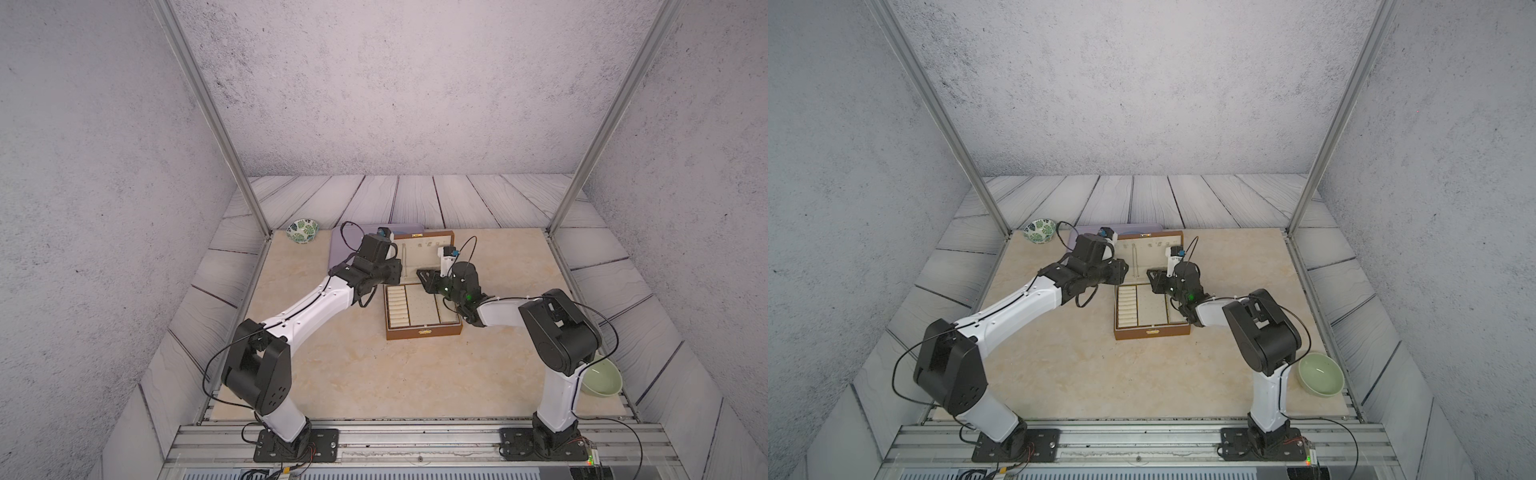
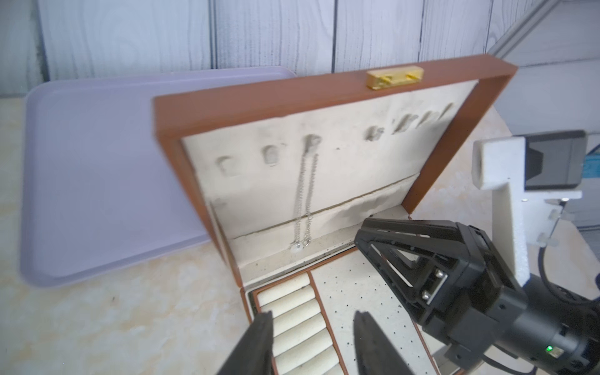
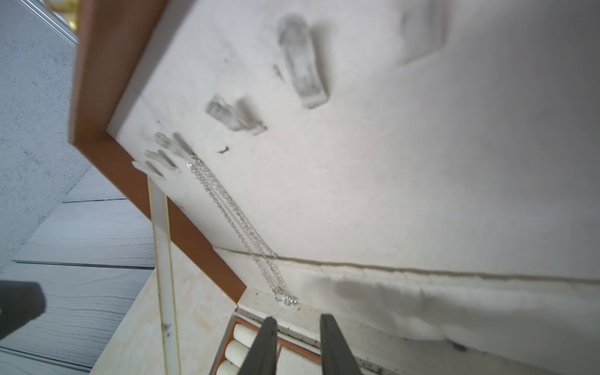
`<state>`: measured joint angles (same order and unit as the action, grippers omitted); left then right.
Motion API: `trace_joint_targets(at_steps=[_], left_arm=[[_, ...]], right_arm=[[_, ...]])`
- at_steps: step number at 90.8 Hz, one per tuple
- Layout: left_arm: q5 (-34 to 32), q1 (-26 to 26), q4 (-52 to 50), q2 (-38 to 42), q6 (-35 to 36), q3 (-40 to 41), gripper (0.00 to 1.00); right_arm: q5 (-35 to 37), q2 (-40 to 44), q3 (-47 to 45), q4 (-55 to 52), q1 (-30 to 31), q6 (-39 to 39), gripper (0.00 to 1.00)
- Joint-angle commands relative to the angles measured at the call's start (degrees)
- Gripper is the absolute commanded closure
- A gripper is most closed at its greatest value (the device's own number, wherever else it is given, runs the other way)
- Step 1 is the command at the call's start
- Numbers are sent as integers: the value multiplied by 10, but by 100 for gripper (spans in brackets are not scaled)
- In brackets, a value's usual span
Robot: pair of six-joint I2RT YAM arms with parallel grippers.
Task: Put jewelry chain into jewelry box
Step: Adjust the necklace in the storage slot.
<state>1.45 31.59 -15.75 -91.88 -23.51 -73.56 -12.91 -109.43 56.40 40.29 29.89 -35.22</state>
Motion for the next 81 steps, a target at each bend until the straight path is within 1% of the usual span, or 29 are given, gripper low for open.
trace_joint_targets(at_steps=[1, 8, 19, 23, 26, 37, 47, 81], left_arm=[[41, -31, -29, 22, -68, 48, 46], [59, -36, -29, 37, -78, 73, 43], [56, -37, -30, 55, -88, 99, 36], [53, -38, -29, 56, -91, 105, 23], [54, -39, -30, 57, -92, 107, 20], [55, -42, -34, 59, -90, 110, 19], [53, -45, -38, 61, -91, 110, 19], [59, -46, -37, 66, -96, 117, 19]], right_arm=[[22, -8, 32, -44, 10, 30, 66], [33, -20, 44, -50, 16, 27, 67], [42, -37, 60, -53, 26, 18, 72], [45, -43, 67, -56, 30, 16, 72], [49, -48, 71, -61, 34, 15, 72], [64, -64, 80, -67, 41, 8, 72], [75, -71, 86, -71, 45, 6, 75], [107, -97, 108, -78, 51, -7, 75]])
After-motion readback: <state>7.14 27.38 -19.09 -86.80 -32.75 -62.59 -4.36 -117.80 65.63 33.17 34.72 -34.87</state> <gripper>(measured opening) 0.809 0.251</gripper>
